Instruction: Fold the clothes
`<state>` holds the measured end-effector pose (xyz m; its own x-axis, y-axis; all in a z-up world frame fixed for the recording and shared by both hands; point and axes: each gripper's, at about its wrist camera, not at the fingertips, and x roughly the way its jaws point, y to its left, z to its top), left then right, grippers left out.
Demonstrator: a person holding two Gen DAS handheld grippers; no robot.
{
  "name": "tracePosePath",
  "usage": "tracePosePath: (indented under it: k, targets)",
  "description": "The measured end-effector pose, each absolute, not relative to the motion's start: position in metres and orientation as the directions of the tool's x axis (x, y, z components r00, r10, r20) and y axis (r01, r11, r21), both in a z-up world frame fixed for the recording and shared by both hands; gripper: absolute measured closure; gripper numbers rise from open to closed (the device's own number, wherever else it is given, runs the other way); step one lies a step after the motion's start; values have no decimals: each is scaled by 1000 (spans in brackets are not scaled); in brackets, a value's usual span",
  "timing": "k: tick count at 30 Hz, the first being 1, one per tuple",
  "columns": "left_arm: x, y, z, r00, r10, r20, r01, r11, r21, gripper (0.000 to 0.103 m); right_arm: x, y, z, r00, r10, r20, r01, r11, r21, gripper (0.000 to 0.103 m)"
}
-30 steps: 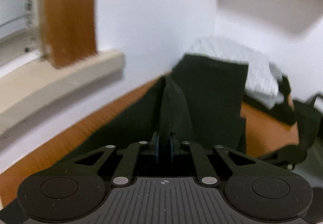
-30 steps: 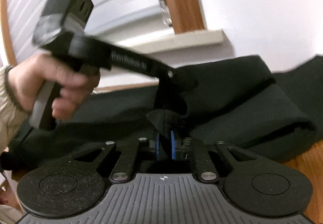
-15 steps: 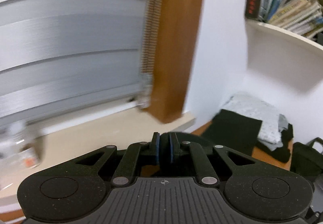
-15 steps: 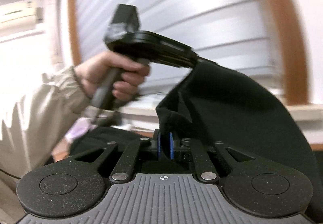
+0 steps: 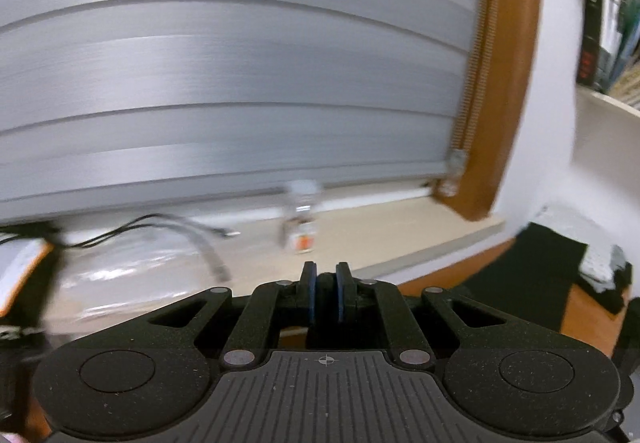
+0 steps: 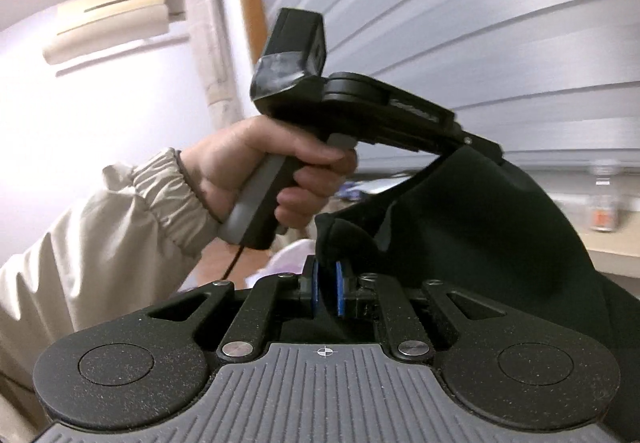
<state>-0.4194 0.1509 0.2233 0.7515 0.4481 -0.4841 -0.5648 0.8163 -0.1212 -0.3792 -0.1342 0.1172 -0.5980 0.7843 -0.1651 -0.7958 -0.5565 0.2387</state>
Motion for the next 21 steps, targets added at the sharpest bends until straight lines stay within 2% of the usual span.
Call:
tracePosePath:
  k: [7, 12, 13, 16, 18, 20, 21]
  targets:
    - [-497, 183, 213, 706, 499, -502, -638, 756, -147, 93, -434, -79, 119, -655, 732, -188, -753, -610, 249, 93]
    - [-532, 201, 179, 673, 497, -548, -673, 718, -175, 91, -464, -49, 102, -670, 708, -224, -740, -610, 284, 92]
    - [-536, 204, 167, 650, 502, -570, -690, 704, -166, 87, -467, -49, 96, -664, 707, -244, -746, -602, 286, 89]
    - [-548, 214, 132, 572, 530, -626, -745, 655, -126, 74, -467, -43, 72, -658, 688, -306, -752, -584, 306, 70]
    - [-564, 216, 117, 566, 549, -615, -767, 624, -149, 52, -459, -45, 59, -642, 689, -336, -767, -572, 292, 67]
    - [-579, 216, 109, 567, 572, -592, -784, 596, -175, 40, -440, -52, 55, -631, 686, -361, -775, -570, 273, 67]
    - [-585, 216, 106, 571, 577, -584, -786, 589, -186, 40, -437, -54, 55, -622, 689, -372, -782, -564, 264, 66]
